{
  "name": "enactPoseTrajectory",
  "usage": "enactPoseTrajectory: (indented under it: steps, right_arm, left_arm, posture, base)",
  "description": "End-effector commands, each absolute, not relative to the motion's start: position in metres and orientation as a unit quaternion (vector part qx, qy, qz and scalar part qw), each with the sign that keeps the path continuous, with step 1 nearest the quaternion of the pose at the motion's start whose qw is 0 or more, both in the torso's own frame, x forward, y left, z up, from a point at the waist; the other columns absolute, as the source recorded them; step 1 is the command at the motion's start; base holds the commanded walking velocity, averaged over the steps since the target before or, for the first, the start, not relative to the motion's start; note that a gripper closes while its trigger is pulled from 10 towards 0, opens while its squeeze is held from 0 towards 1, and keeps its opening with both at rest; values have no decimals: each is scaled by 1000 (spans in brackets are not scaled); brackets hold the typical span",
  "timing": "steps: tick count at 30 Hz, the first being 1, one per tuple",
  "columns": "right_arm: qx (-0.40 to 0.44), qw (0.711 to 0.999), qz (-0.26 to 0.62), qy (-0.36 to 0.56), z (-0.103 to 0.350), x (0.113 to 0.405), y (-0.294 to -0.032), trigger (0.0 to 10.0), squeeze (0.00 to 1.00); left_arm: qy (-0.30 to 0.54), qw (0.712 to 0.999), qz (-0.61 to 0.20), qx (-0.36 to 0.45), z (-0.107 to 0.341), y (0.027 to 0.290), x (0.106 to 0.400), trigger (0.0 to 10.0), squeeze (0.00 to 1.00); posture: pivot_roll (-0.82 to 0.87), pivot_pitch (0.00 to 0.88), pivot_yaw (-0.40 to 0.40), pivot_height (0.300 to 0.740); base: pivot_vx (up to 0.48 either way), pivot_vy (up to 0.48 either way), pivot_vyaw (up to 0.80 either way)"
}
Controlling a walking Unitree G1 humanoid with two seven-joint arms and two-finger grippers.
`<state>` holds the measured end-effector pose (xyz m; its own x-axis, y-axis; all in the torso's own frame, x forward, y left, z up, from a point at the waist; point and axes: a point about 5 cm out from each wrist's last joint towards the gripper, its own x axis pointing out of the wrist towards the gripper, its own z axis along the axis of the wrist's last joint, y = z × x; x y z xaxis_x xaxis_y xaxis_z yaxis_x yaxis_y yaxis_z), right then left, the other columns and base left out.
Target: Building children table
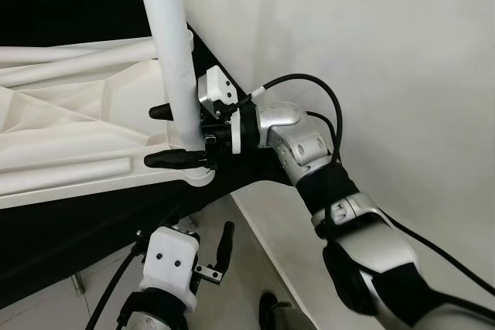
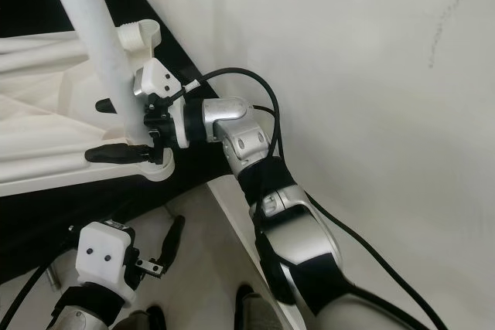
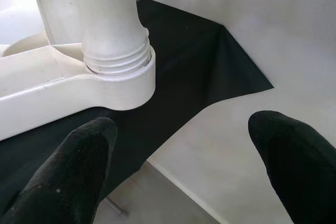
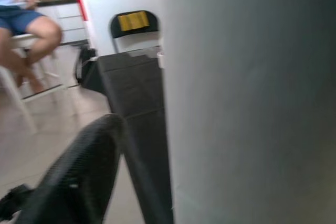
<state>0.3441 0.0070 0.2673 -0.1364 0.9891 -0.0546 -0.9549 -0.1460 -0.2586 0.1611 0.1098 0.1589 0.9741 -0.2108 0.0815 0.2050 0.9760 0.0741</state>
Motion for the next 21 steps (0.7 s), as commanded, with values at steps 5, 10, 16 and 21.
enactPoseTrajectory:
  steps: [5, 10, 16, 21]
  right_arm:
    - [-105, 614, 778, -79, 266, 340, 15, 0, 0]
    - [-103, 618, 776, -79, 267, 343, 11, 0, 0]
    - [-114, 699, 701, -83, 263, 360, -12, 0, 0]
    - [-56, 926, 371, 38, 211, 380, -40, 0, 0]
  left_arm:
    - [-29, 993, -109, 34, 156, 110, 156, 10000, 0]
    - [-29, 993, -108, 33, 156, 110, 156, 10000, 0]
    - [-31, 993, -106, 30, 156, 108, 158, 10000, 0]
    - [-32, 993, -106, 30, 156, 110, 158, 10000, 0]
  posture:
    - [38, 300, -38, 740]
    - [34, 299, -45, 740]
    - [14, 289, -56, 740]
    - [1, 297, -66, 740]
  base:
    - [0, 0, 0]
    - [0, 0, 0]
    - [0, 0, 0]
    - [0, 0, 0]
